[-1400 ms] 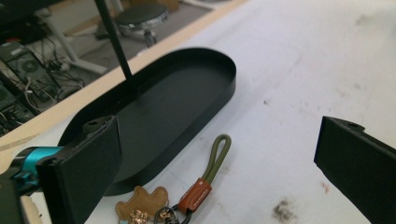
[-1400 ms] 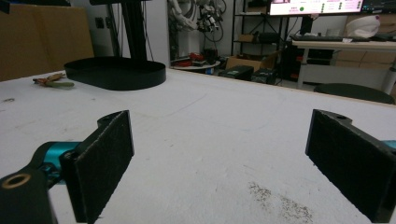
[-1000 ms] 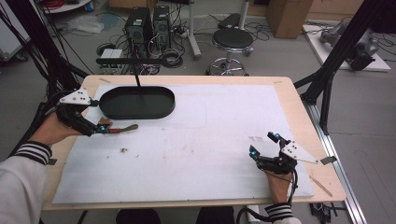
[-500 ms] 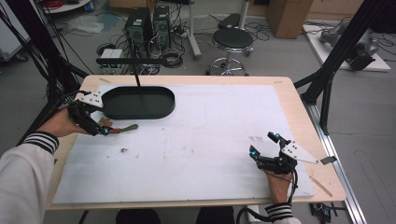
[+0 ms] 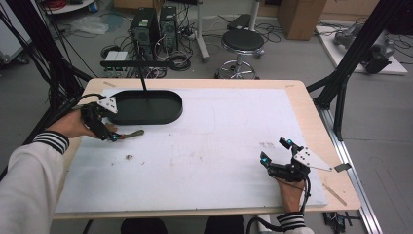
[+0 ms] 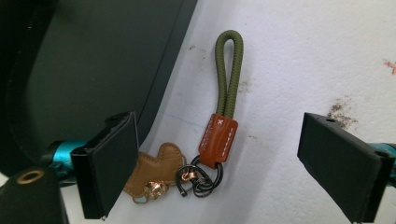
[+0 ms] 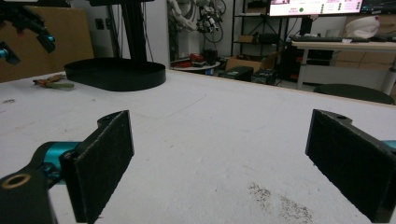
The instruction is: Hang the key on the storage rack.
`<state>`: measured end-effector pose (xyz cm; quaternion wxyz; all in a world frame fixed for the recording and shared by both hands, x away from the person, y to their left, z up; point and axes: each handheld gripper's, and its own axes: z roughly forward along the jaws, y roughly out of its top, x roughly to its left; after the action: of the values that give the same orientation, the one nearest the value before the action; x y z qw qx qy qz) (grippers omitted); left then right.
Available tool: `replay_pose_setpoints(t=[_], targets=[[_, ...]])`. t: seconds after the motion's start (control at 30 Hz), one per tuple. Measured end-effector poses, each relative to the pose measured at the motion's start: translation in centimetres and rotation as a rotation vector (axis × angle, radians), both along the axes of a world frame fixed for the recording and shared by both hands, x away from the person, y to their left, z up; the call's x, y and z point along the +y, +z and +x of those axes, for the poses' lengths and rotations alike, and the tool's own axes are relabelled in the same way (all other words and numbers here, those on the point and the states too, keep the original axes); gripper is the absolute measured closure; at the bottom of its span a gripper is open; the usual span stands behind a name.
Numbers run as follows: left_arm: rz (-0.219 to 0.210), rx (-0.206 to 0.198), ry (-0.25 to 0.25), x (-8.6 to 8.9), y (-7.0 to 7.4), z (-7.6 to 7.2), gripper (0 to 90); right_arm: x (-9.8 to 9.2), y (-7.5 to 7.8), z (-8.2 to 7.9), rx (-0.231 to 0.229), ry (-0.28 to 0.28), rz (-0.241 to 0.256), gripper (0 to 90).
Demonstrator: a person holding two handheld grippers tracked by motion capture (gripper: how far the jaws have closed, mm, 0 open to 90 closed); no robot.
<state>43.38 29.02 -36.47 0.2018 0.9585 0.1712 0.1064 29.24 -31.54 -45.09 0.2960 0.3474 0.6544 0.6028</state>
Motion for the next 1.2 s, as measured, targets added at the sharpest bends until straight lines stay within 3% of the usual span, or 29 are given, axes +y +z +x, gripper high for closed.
replay_pose_setpoints(t=[0.23,0.27,0.53,0.6,0.77,1.2], targets=[[0.058,0.045,-0.02,-0.6,-1.0,0.8,20.1,0.0,0.0,0.0,0.0,0.0,0.001,6.8],[0.089,0.057,-0.034,-0.7,-1.4,1.0,20.8,0.0,0.0,0.0,-0.004,0.0,0.0,6.8],[0.126,0.082,-0.043,-1.1,-2.1,1.3,22.4,-0.1,0.0,0.0,-0.003,0.0,0.0,6.8],[0.118,0.089,-0.034,-1.3,-2.4,1.3,24.3,-0.1,0.0,0.1,-0.006,-0.001,0.002,6.8],[0.15,0.108,-0.042,-1.5,-2.9,1.5,29.6,-0.1,0.0,0.1,-0.006,0.0,0.002,6.8],[0.165,0.145,-0.03,-1.3,-3.5,1.9,40.6,-0.1,0.0,0.1,0.002,0.001,0.007,6.8]])
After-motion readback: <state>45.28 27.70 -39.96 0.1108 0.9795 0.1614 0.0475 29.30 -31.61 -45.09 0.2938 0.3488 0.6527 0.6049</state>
